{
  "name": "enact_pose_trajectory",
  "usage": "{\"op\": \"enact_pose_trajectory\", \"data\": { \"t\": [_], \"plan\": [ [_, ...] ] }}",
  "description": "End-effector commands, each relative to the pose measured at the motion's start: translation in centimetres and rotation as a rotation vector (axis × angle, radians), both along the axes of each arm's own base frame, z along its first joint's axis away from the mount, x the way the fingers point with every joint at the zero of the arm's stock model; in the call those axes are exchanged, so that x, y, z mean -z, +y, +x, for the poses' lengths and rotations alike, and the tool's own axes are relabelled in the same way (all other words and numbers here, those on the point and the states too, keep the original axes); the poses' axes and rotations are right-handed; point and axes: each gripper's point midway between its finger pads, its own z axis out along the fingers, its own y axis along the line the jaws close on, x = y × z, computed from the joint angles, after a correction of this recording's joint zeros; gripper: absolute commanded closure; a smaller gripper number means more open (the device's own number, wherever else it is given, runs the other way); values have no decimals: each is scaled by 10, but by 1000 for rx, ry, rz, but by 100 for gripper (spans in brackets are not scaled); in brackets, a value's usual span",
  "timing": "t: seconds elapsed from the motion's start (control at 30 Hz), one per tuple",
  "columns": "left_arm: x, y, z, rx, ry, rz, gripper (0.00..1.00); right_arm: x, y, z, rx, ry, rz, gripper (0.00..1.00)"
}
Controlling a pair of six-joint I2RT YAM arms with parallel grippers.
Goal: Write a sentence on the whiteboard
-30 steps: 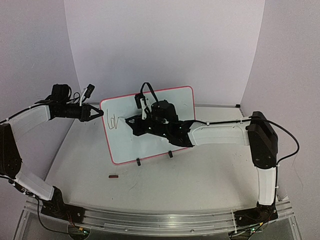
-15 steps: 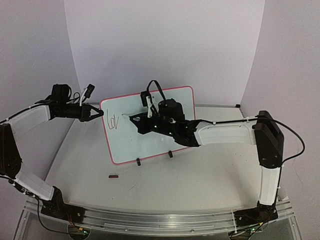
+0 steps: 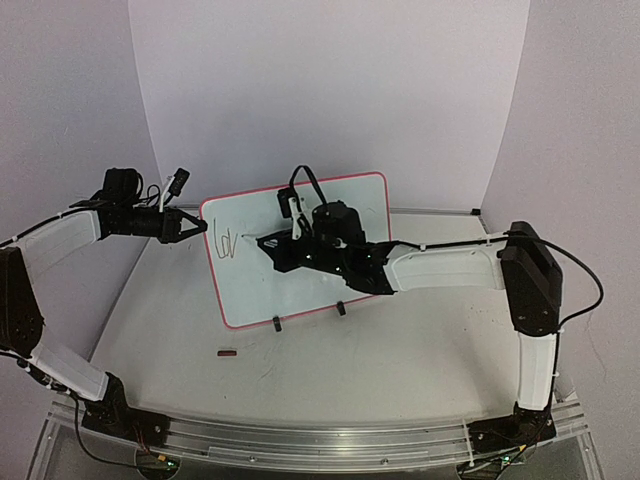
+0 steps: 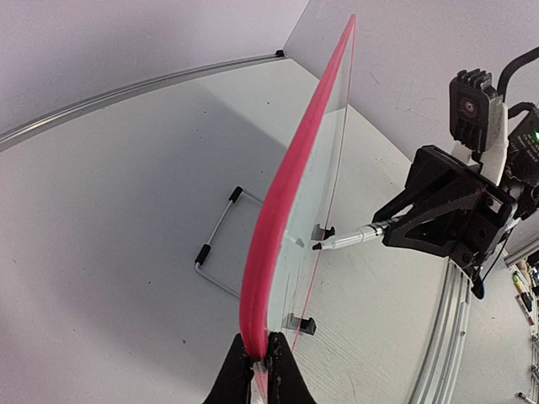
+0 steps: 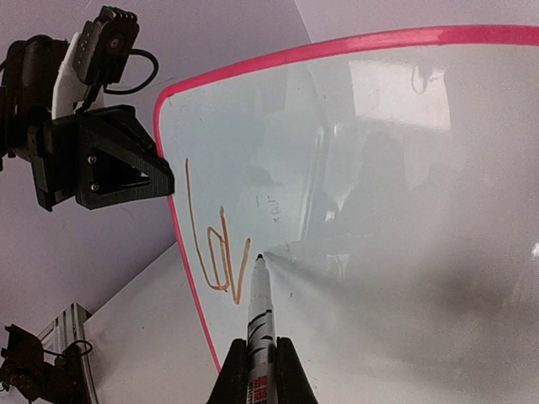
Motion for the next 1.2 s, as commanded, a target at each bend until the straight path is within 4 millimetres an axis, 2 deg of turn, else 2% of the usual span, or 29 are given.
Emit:
{"op": "enact_pose_trajectory", "data": {
  "t": [0.0,0.43,0.67,1.17],
  "plan": [
    [-1,6,5,-31,-23,50,100,-9,3,9,19,0,27,100],
    [0,6,5,-33,-21,53,100,0,-24,17,132,6,-13,100],
    [0,7,5,-35,-22,55,100,-10,-30,20,158,-13,-6,100],
    [0,7,5,-36,-22,55,100,-37,-27,22,155,-64,55,100]
  ]
}}
